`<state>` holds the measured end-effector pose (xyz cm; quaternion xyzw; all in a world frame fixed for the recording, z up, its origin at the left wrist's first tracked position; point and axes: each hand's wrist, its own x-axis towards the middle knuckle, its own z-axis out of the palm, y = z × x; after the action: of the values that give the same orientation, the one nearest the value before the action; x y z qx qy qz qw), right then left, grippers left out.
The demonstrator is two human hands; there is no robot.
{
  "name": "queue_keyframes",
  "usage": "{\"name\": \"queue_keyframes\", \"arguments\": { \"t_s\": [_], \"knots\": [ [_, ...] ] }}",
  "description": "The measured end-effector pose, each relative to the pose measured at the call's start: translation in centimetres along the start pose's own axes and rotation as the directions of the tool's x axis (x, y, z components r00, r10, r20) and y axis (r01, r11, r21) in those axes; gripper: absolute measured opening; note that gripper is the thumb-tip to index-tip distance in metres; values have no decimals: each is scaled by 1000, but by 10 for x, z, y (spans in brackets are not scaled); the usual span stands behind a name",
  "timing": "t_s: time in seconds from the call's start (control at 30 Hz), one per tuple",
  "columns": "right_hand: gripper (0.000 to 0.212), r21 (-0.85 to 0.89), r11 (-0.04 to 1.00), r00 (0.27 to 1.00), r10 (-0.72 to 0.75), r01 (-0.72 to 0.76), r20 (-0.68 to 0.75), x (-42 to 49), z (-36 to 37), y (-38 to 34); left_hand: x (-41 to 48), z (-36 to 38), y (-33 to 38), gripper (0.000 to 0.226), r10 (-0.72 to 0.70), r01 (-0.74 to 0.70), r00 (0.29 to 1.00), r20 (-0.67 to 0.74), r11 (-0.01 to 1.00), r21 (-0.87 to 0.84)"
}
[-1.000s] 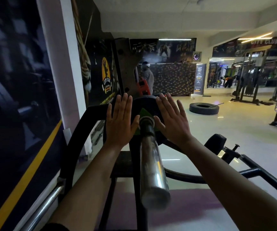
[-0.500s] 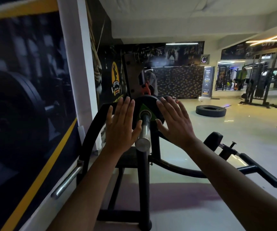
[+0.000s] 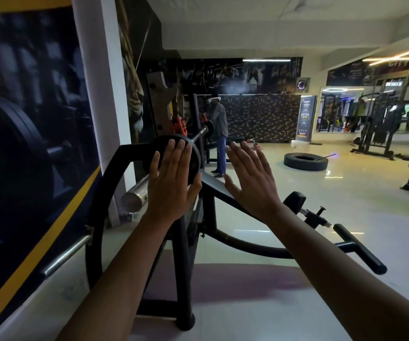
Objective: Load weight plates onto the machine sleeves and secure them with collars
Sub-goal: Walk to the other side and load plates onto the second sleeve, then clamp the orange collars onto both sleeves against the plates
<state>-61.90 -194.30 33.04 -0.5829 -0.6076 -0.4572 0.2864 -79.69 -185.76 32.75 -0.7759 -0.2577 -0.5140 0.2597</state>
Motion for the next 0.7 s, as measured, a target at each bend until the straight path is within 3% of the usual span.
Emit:
{"name": "queue_keyframes", "arguments": {
  "t_s": [0.37,0.7],
  "knots": [
    [56,155,984,995,79,-88,64,-11,68,82,24,96,34,55,-90,82,993,83,992,93],
    [53,352,933,991,35,-78,127,55,222,115,71,217,-40,57,-264,245,960,90,952,186]
  ]
}}
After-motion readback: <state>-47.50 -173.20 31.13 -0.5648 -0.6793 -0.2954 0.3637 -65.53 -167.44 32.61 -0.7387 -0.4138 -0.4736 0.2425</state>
